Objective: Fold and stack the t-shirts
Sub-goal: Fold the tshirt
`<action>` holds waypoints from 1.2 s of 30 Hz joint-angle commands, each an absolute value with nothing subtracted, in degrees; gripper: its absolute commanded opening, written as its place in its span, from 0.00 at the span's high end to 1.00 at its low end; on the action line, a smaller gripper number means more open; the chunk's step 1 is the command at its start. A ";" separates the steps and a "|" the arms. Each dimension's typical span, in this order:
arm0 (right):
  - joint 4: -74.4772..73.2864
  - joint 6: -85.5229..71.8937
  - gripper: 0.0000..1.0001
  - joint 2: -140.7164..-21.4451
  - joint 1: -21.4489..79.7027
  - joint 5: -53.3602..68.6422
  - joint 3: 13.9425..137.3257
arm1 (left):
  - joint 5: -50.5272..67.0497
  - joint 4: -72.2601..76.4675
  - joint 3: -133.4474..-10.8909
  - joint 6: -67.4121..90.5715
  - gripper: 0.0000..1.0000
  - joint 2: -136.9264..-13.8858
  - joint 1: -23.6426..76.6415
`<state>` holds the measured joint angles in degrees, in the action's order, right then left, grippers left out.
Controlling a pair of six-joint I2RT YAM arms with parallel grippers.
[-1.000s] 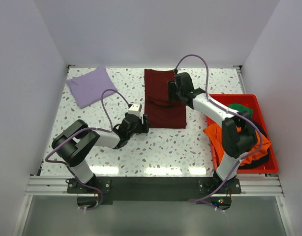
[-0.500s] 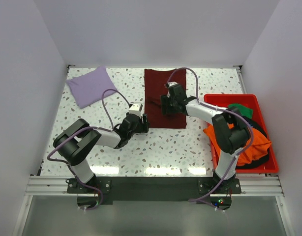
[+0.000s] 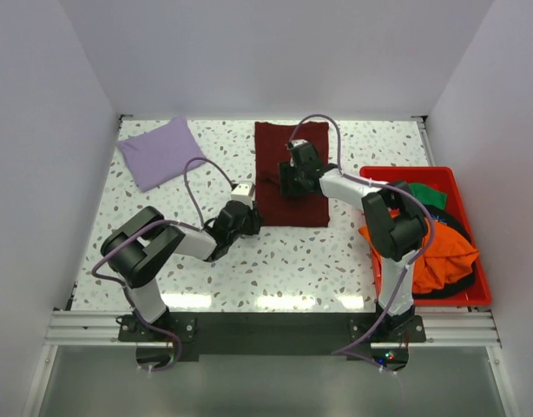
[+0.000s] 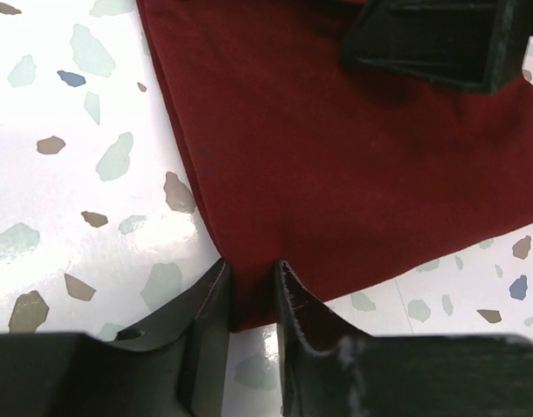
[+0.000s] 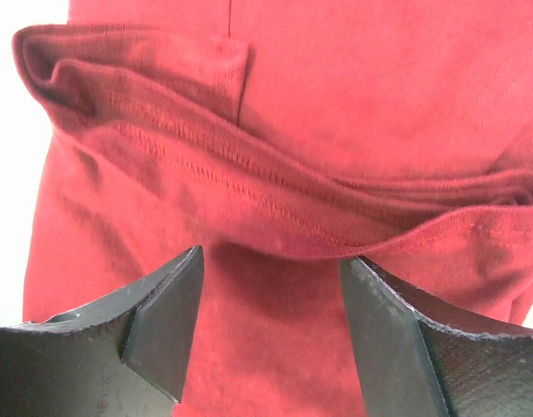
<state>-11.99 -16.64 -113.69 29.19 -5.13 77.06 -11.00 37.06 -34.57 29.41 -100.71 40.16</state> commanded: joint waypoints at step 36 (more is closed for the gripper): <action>-9.31 -21.70 0.29 -87.99 27.95 -17.49 58.38 | -11.25 35.60 -31.29 30.15 0.72 -95.98 41.40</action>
